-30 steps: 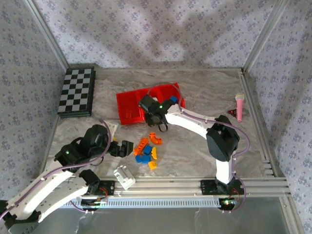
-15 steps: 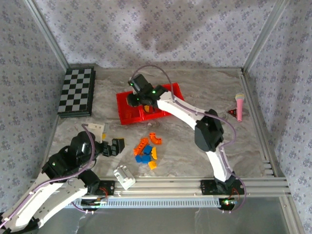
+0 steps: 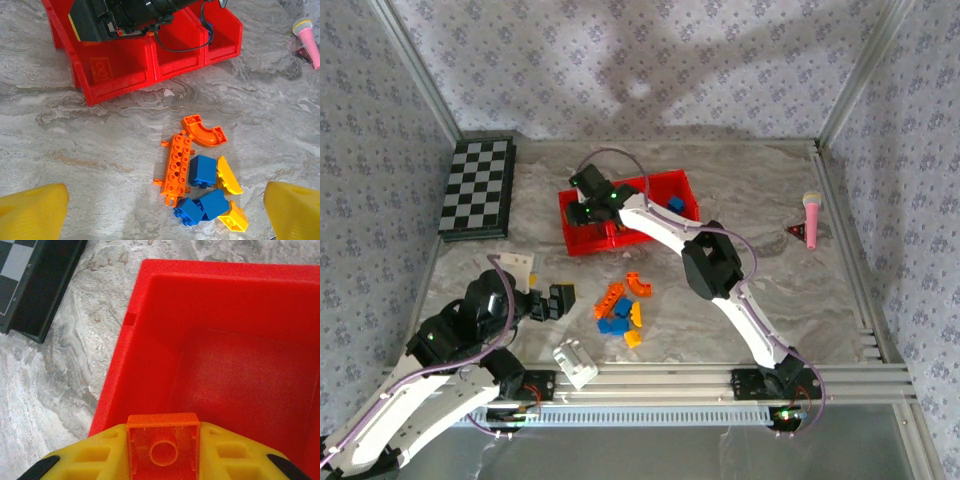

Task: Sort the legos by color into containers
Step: Place the lego in the container.

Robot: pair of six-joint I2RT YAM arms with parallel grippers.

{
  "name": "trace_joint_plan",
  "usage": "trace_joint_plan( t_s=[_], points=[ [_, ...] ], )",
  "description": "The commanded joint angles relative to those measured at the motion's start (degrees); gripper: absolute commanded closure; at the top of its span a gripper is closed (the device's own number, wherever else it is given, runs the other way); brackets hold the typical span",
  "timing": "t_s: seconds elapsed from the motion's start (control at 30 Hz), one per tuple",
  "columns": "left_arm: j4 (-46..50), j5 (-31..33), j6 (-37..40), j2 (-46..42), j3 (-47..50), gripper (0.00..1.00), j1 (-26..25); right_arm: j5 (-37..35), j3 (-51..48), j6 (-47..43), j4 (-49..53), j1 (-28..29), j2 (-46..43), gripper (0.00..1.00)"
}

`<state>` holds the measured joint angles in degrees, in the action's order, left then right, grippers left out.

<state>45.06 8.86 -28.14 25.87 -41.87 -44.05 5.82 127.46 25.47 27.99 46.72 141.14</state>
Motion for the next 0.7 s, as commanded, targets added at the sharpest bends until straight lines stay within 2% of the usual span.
trace_joint_plan(
  t_s=[0.0,0.13,0.43,0.67],
  points=[
    [0.1,0.9,-0.5,-0.6,0.2,0.0,-0.5,-0.2,2.5,1.8,-0.7,-0.8,0.6,0.63],
    [0.0,0.7,-0.4,-0.5,0.2,0.0,-0.5,0.0,2.5,4.1,-1.3,-1.4,1.2,0.56],
    [0.0,0.5,-0.4,-0.3,0.2,0.0,-0.5,0.4,5.1,4.4,0.9,-0.9,0.0,0.55],
    [-0.1,0.4,-0.6,-0.4,0.3,0.0,-0.5,-6.2,1.1,-0.6,8.1,-0.1,-10.1,0.52]
  ],
)
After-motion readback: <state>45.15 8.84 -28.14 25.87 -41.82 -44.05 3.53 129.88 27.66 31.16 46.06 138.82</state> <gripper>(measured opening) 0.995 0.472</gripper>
